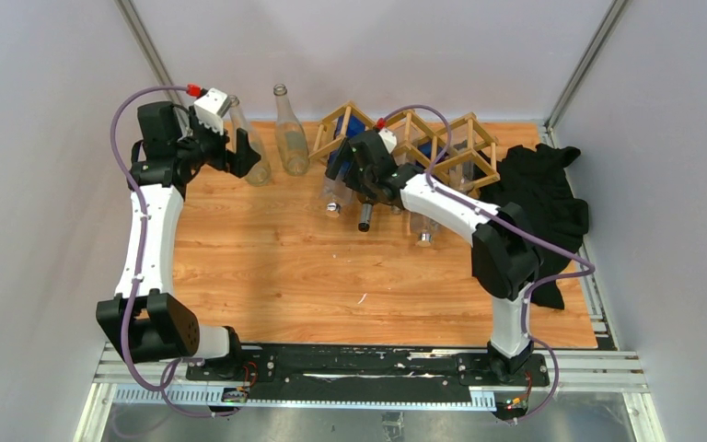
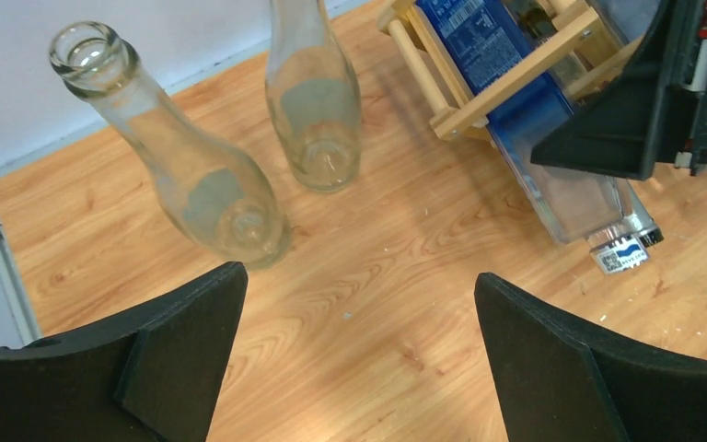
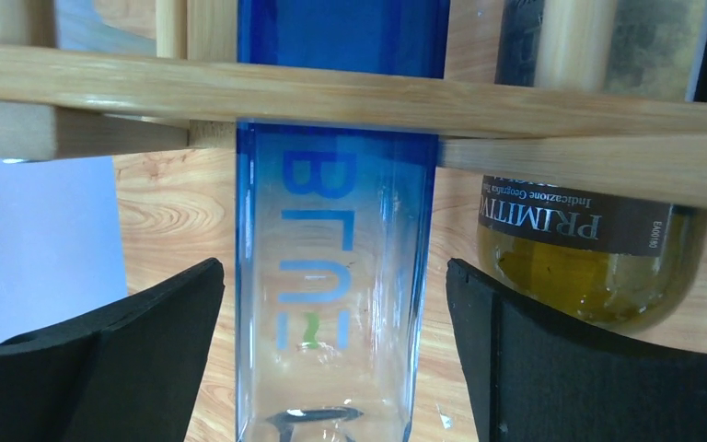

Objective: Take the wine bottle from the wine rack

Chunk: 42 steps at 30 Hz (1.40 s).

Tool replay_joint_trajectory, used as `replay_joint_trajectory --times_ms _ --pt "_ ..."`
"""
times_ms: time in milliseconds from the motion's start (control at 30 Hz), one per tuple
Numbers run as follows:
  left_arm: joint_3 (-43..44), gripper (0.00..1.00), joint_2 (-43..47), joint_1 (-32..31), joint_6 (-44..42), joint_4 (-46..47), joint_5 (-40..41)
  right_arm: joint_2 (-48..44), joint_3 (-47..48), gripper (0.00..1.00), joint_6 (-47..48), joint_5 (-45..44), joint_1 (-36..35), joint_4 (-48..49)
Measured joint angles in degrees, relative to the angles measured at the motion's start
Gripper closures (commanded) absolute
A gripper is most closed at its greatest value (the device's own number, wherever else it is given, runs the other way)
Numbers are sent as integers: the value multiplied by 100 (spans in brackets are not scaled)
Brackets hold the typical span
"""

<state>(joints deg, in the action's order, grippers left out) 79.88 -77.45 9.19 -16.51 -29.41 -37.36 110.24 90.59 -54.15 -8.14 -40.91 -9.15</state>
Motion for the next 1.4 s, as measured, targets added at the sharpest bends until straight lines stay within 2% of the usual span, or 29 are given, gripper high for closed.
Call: replay_joint_trajectory --times_ms 267,600,800,933,1033,1400 --pt "0 0 2 0 -109 -308 -162 269 76 11 -203 -66 -83 55" --pt "-136 0 72 0 -201 -389 -424 402 168 29 -402 -299 -221 92" --pt "-317 0 247 -59 -413 -400 -592 444 177 56 -514 -304 -227 168" --pt "-487 0 402 -201 -649 -413 -592 433 149 84 -518 -306 -229 201" --pt "-634 0 527 -302 -857 -428 -588 332 -35 99 -520 -304 -249 348" --pt "-861 0 905 -452 -1329 -507 -549 -439 -870 100 -518 -326 -529 424"
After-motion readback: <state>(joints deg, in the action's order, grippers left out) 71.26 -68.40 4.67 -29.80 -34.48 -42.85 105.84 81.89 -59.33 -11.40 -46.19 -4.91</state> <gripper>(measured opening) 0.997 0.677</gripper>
